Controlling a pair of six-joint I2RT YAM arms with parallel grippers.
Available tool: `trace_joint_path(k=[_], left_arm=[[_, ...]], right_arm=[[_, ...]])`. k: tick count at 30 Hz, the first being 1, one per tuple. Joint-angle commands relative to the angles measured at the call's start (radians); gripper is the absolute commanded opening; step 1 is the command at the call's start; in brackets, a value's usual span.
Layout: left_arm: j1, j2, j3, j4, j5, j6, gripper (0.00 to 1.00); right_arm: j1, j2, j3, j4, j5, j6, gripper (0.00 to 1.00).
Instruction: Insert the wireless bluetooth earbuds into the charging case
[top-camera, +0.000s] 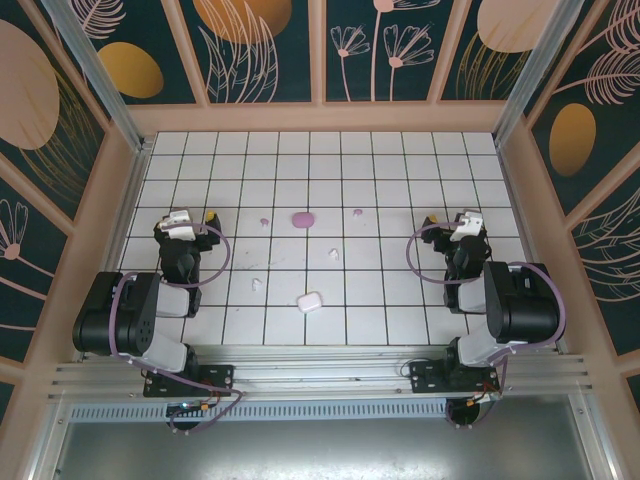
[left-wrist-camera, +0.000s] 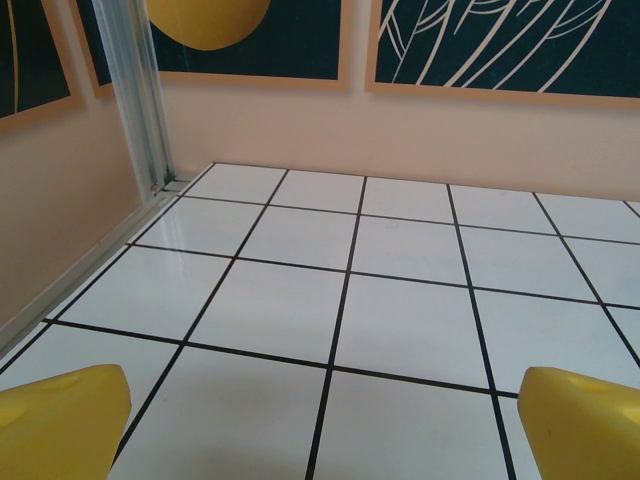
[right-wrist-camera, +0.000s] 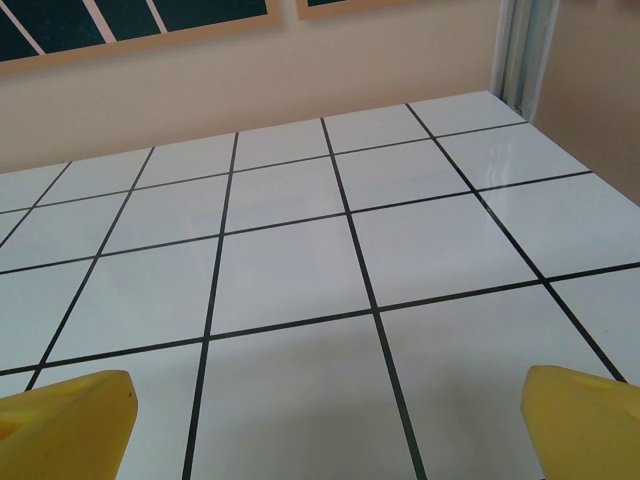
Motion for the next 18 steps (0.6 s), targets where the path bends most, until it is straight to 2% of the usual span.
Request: trace_joint_path(k=[1,7,9,11,14,16,18], left_arm=[[0.006,0.003,0.007,0.006,0.01,0.006,0.98],[0.006,-0.007,0.003,0.012,0.013,0.012,0.99],[0.006,-0.051,0.023,-0.062,0.014,0.011,0.98],[0.006,-0.121,0.066,-0.207,-0.034,-0.015,0.99],[0.006,-0.213,0.129,-0.392,-0.079,-0.054,0.99],[0.006,-0.273,0.15,-0.465,-0.09,-0.079,0.99],[0.006,-0.32,0.181,-0.56,-0.117,-0.124,0.99]], right_arm=[[0.005,0.005,0.02,0.03,-0.006,-0.01,0.99],[0.006,0.004,0.021,0.03,-0.006,-0.01,0.99],[0.006,0.003,0.019,0.034,-0.006,-0.01,0.99],[0.007,-0.015,0.037,-0.014,-0.006,-0.014,0.99],[0.013,-0.091,0.134,-0.249,-0.007,-0.008,0.99],[0.013,-0.122,0.251,-0.497,-0.006,0.044,0.99],[0.015,-0.134,0.342,-0.674,-0.006,0.108,0.99]])
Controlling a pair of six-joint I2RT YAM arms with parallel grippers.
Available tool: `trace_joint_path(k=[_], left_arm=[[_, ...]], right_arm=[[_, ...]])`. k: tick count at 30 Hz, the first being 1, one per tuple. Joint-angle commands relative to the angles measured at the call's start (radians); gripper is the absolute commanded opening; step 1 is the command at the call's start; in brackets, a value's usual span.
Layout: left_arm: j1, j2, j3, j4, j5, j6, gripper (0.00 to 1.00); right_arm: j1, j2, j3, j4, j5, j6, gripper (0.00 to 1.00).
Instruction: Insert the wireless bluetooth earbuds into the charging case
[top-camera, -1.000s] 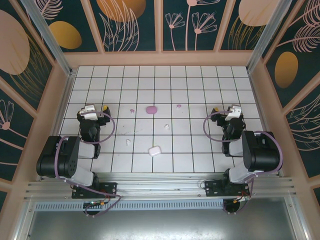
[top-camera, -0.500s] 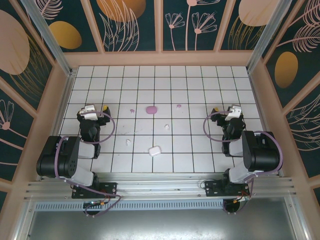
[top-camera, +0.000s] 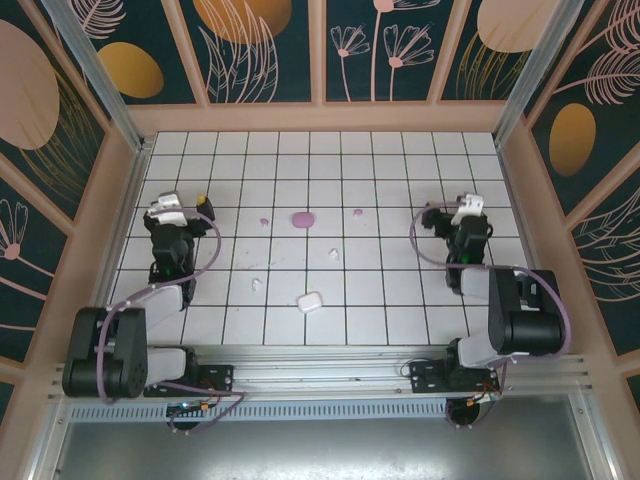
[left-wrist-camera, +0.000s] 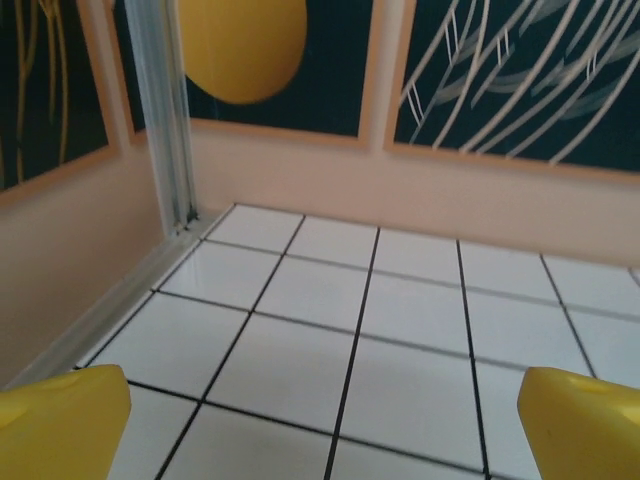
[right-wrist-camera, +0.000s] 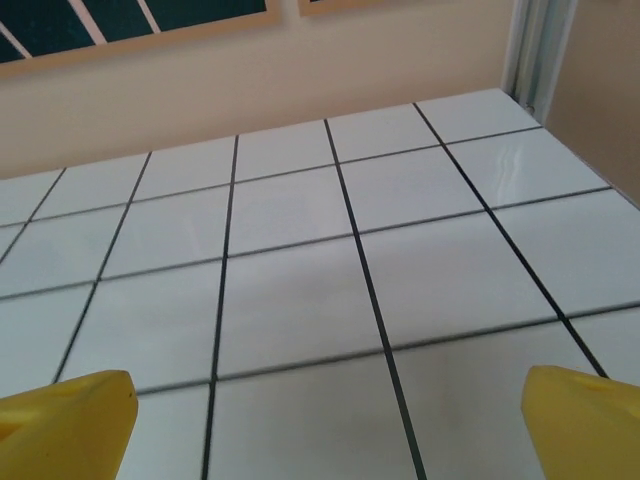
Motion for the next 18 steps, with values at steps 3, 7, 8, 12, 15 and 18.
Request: trace_joint_path(k=[3,7,8,12,15,18], left_arm=[[0.006,-0.096,0.114,-0.402,-0.07,-0.141,0.98],[0.006,-0.129,0.219,-0.673,0.024,-0.171,0.98],[0.006,-0.137,0.241,-0.734,0.057,-0.182,0.99],[0.001,-0.204,0.294,-0.929,0.155,-0.343,0.99],[-0.042,-0.22,0.306,-1.06,0.155,-0.462,0.99],[-0.131,-0.188,0.272,-1.087,0.155,-0.495,0.99]], right_arm=[[0.031,-0.048,0.23,-0.533,-0.005,0.169,0.98],[0.151,-0.052,0.34,-0.818,0.039,0.202,0.97],[0.204,-0.054,0.362,-0.882,0.045,0.203,0.98],[0.466,-0.04,0.435,-1.082,0.073,0.259,0.99],[0.675,-0.01,0.478,-1.168,0.093,0.347,0.99],[0.85,0.051,0.508,-1.222,0.105,0.427,0.99]])
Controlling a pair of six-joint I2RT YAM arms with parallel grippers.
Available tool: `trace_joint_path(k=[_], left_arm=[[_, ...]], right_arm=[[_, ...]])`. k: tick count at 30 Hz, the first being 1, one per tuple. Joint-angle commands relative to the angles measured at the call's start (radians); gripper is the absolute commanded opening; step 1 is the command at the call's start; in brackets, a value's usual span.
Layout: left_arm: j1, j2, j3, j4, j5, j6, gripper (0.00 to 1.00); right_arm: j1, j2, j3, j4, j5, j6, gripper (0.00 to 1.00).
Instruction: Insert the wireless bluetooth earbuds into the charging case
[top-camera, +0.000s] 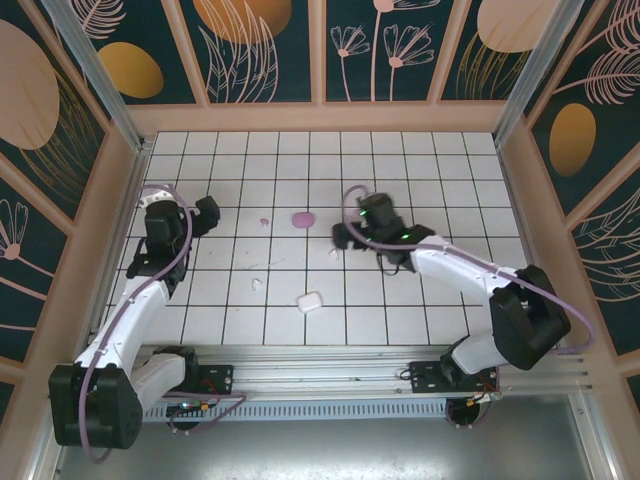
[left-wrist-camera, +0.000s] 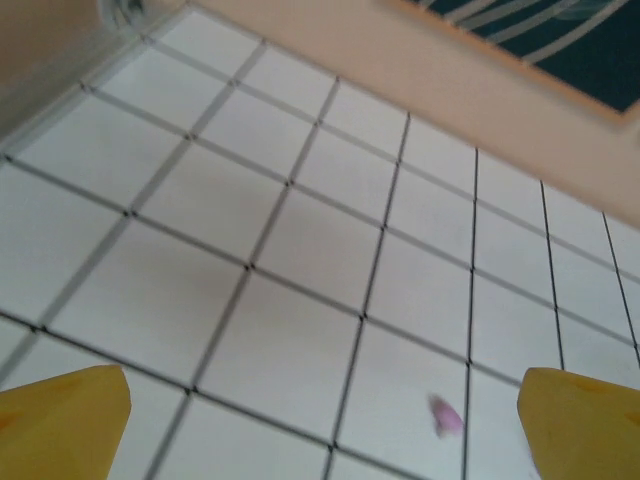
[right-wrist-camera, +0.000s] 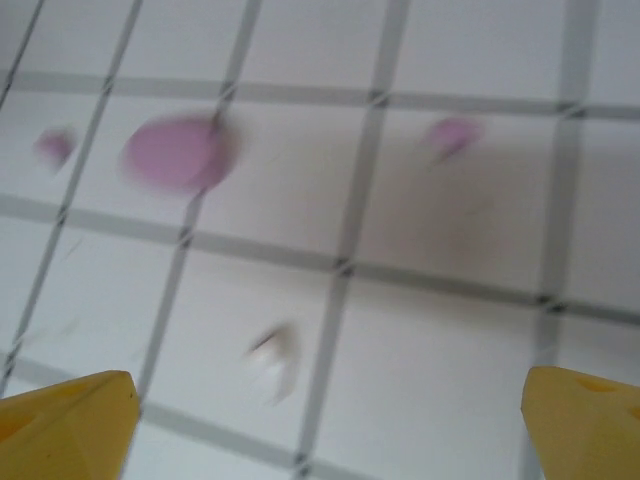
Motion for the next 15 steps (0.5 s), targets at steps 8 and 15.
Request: trace_joint_path(k=[8,15], left_arm=[[-0.2,-0.009,-0.114,-0.098,0.069,-0.116,0.99],[-0.2,-0.088,-0.156,-0.079,0.138,-0.015,0.99]], right_arm=[[0.439,0.334,0.261,-0.385,0.039,0.201,0.99],[0.454,0.461,0.36,-0.463,0.068,0.135,0.99]])
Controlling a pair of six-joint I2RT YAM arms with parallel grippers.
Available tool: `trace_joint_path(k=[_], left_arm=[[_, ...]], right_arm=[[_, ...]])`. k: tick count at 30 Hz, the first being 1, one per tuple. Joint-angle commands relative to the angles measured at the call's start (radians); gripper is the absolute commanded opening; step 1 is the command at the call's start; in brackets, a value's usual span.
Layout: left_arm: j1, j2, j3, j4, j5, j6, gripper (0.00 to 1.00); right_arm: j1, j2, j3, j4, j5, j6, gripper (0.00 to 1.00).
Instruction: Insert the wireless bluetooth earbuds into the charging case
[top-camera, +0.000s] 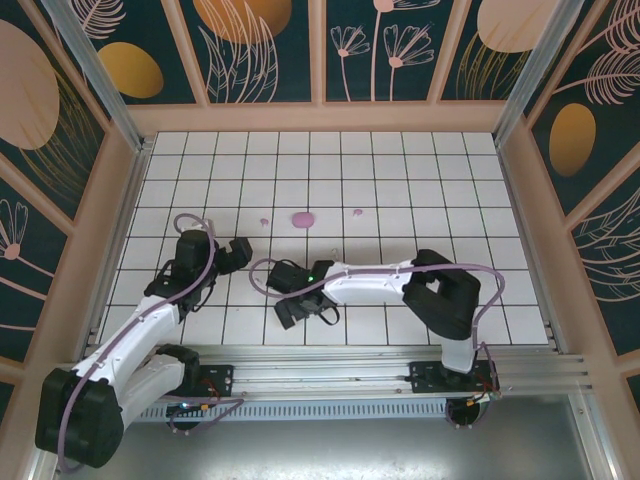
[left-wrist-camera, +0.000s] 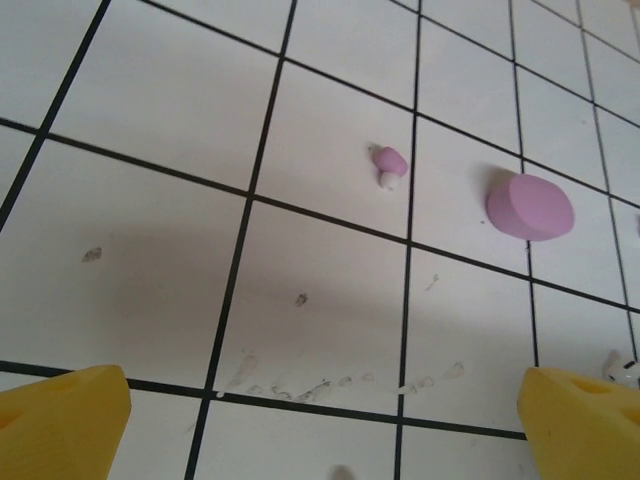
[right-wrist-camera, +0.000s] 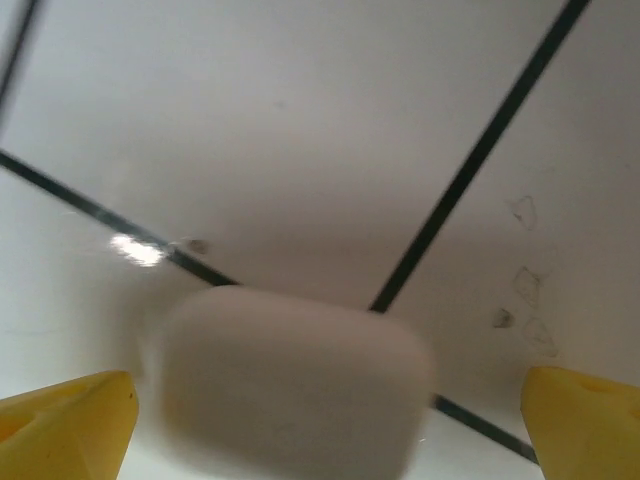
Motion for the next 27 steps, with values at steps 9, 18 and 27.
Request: trace_joint_path(k=[9,18,27], left_arm=[[-0.002,0.003,0.038,0.013,0.099,0.078,0.97],[-0.003,0.101,0.08,0.006,0.192,0.089,0.81],[-0.002,0.075,0.021,0.143,0.266,0.103,0.8]], right_arm=[[-0.035,0.043,0.077,-0.114,-0.002,-0.009,0.97],[-0.036,0.069,0.045,-0.072,-0.069,0.05,0.77],[-0.076,0.025,0.04,-0.059,-0.013,0.077,0.66]])
